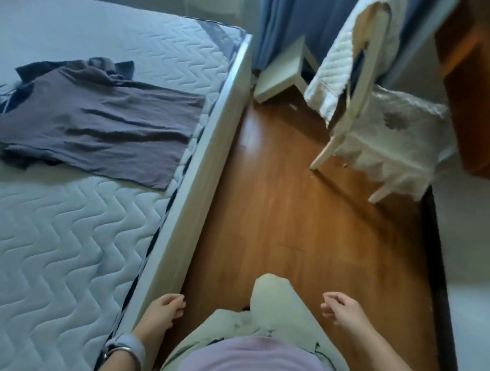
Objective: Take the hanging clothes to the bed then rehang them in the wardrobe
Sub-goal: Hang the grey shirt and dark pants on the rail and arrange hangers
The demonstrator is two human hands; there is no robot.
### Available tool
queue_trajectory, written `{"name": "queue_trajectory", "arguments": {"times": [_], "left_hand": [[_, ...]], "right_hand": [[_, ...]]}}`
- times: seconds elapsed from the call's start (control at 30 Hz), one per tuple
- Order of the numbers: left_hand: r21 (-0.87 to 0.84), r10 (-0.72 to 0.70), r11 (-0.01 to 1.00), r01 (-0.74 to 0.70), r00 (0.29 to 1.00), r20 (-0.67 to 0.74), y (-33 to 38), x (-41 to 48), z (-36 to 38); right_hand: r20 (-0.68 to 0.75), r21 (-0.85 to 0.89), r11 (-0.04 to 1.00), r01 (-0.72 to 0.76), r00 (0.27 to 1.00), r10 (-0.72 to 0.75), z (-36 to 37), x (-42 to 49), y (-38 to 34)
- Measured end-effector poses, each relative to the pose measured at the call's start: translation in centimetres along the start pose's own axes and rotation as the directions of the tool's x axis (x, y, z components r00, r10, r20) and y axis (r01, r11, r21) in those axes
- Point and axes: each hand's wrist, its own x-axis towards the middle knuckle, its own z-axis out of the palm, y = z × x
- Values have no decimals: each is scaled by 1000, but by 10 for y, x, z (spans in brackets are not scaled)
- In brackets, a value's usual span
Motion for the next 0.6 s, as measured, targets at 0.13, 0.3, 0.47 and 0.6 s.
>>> {"name": "queue_trajectory", "arguments": {"times": [0.13,0.3,0.47,0.6], "left_hand": [[-102,-95,991,92,995,-25,41,36,7],[-188,-232,960,206,964,-133,92,69,17],[-432,-273,884,180,948,-163,164,95,16],[-528,-268,841,117,939,-218,205,119,2]], "right_hand": [[64,-179,980,-85,993,98,-16,53,-39],[108,-312,944,-107,983,147,-48,126,-139],[76,-414,910,-22,995,59,-50,203,-260],[177,-445,880,169,979,-99,-11,239,-373]]}}
